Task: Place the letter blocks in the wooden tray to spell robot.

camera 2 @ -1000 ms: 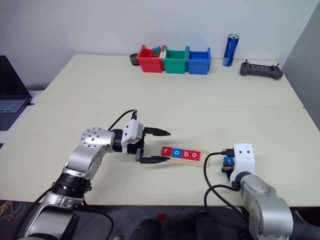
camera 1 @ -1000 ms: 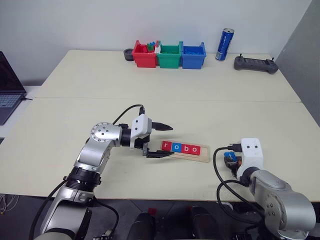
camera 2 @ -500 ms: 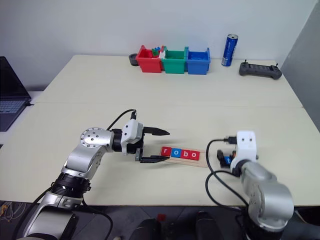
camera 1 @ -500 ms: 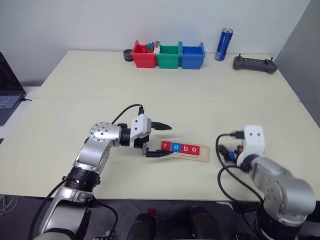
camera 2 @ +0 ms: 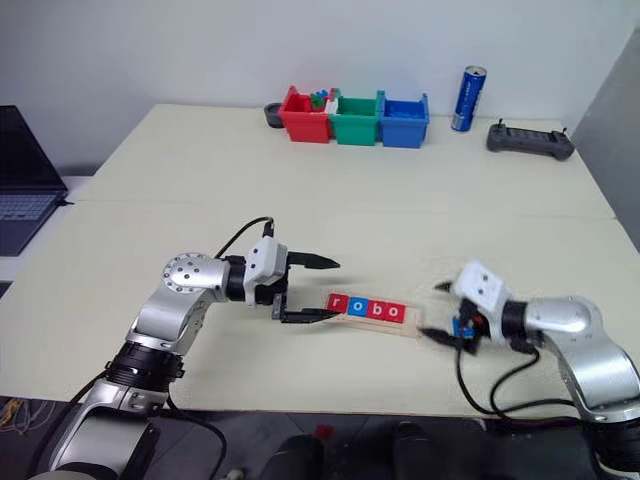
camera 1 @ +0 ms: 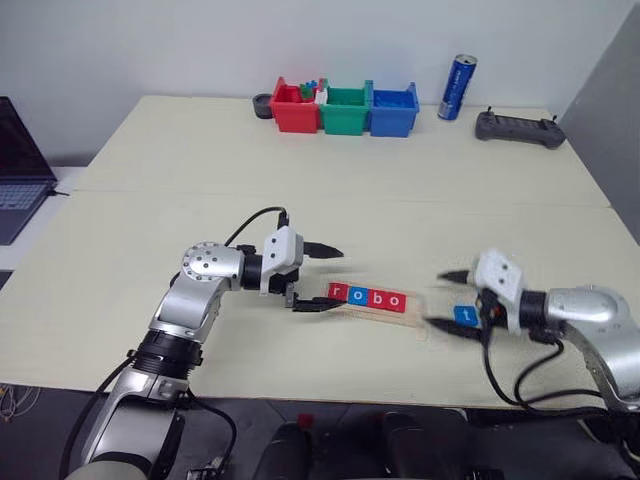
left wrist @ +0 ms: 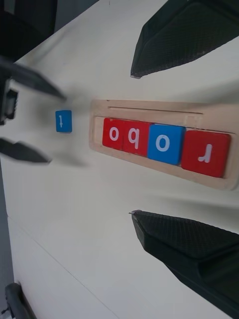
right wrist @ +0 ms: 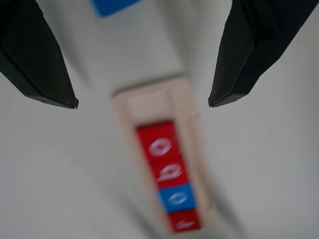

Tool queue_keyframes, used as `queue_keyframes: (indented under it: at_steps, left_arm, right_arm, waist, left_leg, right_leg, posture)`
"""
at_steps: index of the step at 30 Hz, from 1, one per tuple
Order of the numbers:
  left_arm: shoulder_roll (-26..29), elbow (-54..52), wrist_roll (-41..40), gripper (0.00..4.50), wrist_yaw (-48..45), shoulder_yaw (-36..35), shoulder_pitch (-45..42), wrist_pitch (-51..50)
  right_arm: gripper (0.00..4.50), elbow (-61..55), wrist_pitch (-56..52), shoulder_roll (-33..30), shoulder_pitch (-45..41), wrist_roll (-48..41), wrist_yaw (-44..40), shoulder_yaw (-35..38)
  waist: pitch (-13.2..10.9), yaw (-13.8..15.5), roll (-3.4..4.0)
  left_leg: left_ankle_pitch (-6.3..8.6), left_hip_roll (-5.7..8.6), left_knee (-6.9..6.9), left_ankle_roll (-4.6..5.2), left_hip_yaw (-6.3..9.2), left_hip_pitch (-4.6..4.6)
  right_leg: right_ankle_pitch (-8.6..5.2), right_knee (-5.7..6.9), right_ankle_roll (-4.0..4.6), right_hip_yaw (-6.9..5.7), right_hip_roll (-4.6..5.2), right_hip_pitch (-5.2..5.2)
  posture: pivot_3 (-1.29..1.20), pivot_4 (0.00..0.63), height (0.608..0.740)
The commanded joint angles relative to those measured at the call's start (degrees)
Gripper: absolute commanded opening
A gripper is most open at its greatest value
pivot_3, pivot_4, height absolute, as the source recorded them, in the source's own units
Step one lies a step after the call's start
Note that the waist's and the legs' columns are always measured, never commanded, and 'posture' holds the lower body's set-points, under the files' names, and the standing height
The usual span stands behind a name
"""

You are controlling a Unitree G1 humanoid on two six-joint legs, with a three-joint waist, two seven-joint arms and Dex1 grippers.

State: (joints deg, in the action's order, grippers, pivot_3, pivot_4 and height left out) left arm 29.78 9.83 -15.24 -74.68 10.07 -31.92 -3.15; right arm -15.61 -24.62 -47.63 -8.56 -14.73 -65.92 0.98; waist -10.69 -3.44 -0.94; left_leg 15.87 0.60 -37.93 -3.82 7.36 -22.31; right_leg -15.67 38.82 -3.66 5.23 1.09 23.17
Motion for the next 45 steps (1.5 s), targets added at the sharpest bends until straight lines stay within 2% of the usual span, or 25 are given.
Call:
queue_keyframes:
  at_steps: [1,9,21,26,29,30,45]
  left_arm:
    - [0.0,-1.9,-0.5,4.5,-0.4,0.0,-0.4,0.8]
    - [-0.2,-3.0,-0.6,4.5,0.0,0.5,0.2,0.3]
    - [0.0,-3.6,-0.8,4.5,-0.1,0.7,0.5,0.0]
    - [0.1,-4.0,-0.9,4.5,-0.1,0.7,0.5,-0.3]
    - [0.2,-3.9,-0.8,4.5,-0.1,0.6,0.5,-0.3]
    - [0.1,-3.9,-0.8,4.5,0.0,0.7,0.5,-0.3]
    - [-0.1,-4.4,-0.9,4.5,0.8,0.4,1.0,-0.6]
  right_arm:
    - [4.45,8.5,10.9,-3.1,-2.7,0.0,-6.5,1.0]
    - [4.45,21.5,18.9,-4.2,-8.4,1.8,-10.7,-2.0]
    - [4.45,28.2,21.1,-1.8,-11.3,3.6,-10.6,-5.6]
    - [2.78,30.4,21.0,-0.8,-12.5,3.6,-10.3,-5.5]
    - [1.64,31.0,21.3,-0.9,-12.8,3.7,-10.5,-5.6]
    - [1.44,31.2,21.4,-1.0,-12.9,3.7,-10.5,-5.6]
    - [1.46,16.3,9.0,3.6,-14.9,0.6,-6.0,-7.3]
  waist:
    - [0.0,-0.3,-0.04]
    - [0.0,-0.5,-0.04]
    - [0.0,0.0,-0.04]
    - [0.0,0.1,-0.04]
    - [0.0,0.1,-0.04]
    - [0.0,0.1,-0.04]
    - [0.0,0.3,-0.04]
  left_leg:
    - [0.0,-0.05,0.01,0.0,-0.07,0.16]
    - [-0.01,-0.17,0.03,-0.01,-0.18,0.35]
    - [-0.01,-0.14,0.02,-0.01,-0.18,0.34]
    - [-0.01,-0.13,0.03,-0.01,-0.18,0.34]
    - [-0.01,-0.13,0.03,-0.01,-0.18,0.34]
    - [-0.01,-0.13,0.03,-0.01,-0.17,0.34]
    - [-0.01,-0.12,0.01,-0.01,-0.13,0.3]
  right_leg:
    - [0.0,0.07,0.0,0.05,-0.04,-0.03]
    - [0.03,0.16,0.05,0.24,-0.2,-0.08]
    - [0.03,0.15,0.05,0.25,-0.16,-0.08]
    - [0.03,0.16,0.05,0.25,-0.14,-0.07]
    - [0.03,0.16,0.05,0.25,-0.14,-0.07]
    - [0.03,0.16,0.05,0.24,-0.14,-0.07]
    - [0.03,0.16,0.05,0.22,-0.13,-0.06]
  posture:
    - [0.0,0.15,0.74]
    - [0.0,0.15,0.74]
    - [0.0,0.15,0.74]
    - [0.0,0.15,0.74]
    - [0.0,0.15,0.74]
    - [0.0,0.15,0.74]
    - [0.0,0.15,0.74]
